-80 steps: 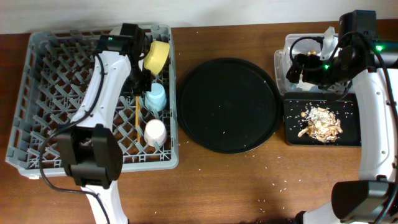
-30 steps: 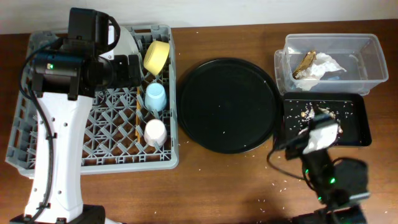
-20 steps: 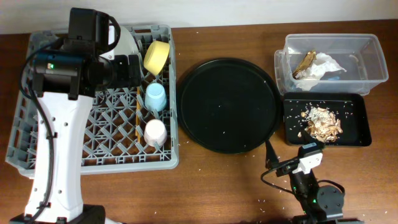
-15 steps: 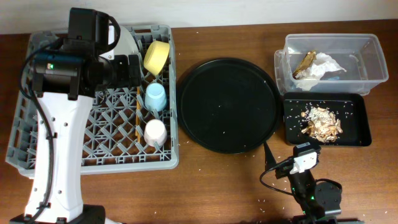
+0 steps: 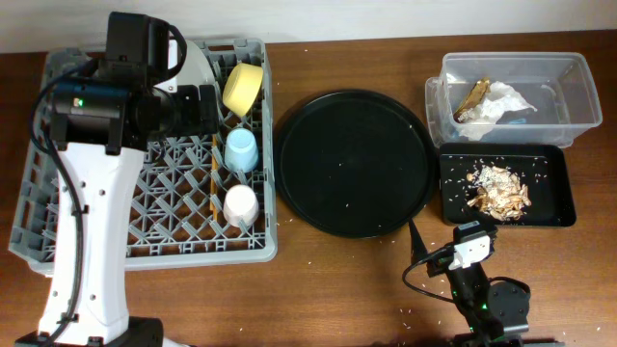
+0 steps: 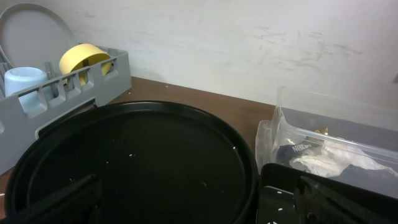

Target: Sort waste into correct bins and load items into the dishwasher rack

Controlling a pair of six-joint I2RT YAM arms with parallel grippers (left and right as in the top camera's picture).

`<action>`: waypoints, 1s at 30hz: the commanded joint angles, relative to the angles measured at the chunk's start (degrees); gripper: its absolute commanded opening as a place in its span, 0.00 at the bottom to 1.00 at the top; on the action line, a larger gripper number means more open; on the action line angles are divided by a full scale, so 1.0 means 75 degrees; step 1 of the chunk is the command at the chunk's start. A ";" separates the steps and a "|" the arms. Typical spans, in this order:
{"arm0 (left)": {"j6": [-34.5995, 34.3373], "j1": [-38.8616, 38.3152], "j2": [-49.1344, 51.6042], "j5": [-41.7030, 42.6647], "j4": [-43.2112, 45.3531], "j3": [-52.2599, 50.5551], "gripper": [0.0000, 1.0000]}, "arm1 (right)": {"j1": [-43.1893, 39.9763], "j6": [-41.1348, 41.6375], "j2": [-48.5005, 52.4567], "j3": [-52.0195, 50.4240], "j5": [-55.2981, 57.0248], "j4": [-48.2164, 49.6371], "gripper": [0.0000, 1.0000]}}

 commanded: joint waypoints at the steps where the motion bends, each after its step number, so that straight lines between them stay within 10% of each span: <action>1: 0.0035 0.0055 0.0009 0.0029 0.0012 0.0006 1.00 | -0.0038 -0.0055 -0.0079 -0.0047 0.0128 -0.0038 0.98; 9: 0.0731 0.0061 -0.0825 -0.0720 0.0790 -0.0994 1.00 | -0.0038 -0.0055 -0.0079 -0.0047 0.0125 -0.0038 0.98; 21: 0.1346 0.1271 -0.8929 0.0565 0.9221 -1.2030 1.00 | -0.0038 -0.0055 -0.0079 -0.0047 0.0125 -0.0038 0.98; 30: 0.2063 0.1632 -1.2068 0.0871 1.1255 -1.5262 1.00 | -0.0038 -0.0055 -0.0079 -0.0047 0.0125 -0.0038 0.98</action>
